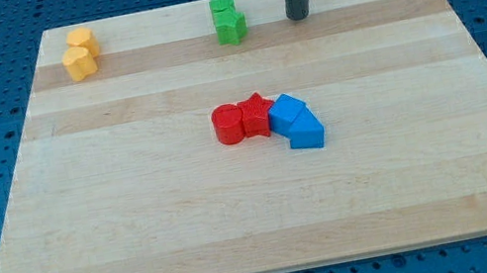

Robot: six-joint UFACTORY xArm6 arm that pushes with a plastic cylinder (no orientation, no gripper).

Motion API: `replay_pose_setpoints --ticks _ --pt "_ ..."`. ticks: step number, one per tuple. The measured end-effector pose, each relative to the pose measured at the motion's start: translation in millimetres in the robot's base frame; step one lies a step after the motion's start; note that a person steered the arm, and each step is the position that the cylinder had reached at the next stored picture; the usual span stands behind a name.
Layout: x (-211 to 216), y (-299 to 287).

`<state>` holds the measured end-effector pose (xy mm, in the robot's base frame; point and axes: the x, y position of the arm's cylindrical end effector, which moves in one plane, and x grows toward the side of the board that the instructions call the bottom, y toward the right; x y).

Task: Move the green circle to the top left of green star

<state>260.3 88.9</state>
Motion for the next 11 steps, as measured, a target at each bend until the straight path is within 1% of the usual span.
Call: replay_pose_setpoints --ticks 1,2,3,5,6,8,9,10,11 --pt "-32.2 -41.4" --pt "-32.2 -60.5" --pt "-35.9 -62.9" --pt "-47.8 -101.1" --pt "-47.8 -105.7" --pt "-47.2 -134.0" --pt "-47.2 -128.3" --pt "-36.0 -58.1" --pt "-33.9 -52.5"
